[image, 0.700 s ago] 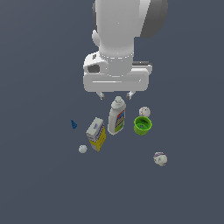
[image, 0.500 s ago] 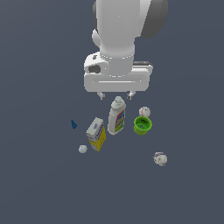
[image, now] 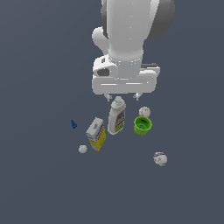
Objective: Pick up a designated object from a clutter of objects.
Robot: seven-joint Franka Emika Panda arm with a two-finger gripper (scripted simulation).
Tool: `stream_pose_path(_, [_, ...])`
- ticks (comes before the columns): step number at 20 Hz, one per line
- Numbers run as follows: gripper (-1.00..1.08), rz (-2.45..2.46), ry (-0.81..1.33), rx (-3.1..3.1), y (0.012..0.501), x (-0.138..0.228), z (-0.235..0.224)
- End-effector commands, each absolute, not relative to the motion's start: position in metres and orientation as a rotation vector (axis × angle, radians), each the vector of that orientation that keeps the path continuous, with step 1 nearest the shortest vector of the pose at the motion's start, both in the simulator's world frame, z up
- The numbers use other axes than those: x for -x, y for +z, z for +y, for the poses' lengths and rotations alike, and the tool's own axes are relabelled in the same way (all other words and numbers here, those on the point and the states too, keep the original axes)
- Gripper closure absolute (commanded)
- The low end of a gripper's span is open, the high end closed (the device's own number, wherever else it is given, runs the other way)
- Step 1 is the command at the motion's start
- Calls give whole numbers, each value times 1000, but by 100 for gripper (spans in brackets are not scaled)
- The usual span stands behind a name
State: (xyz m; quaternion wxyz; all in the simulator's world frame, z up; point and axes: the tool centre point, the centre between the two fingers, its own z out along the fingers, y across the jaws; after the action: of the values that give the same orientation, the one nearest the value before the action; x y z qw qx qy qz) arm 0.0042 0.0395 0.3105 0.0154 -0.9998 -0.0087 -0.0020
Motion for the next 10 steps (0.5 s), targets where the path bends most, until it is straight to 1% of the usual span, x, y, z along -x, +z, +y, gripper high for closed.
stream_pose_path(1, [-92,-26,-7,3111,310,-4,39])
stream_pose_path(10, [-92,-84,-8,3106,295,-8,21])
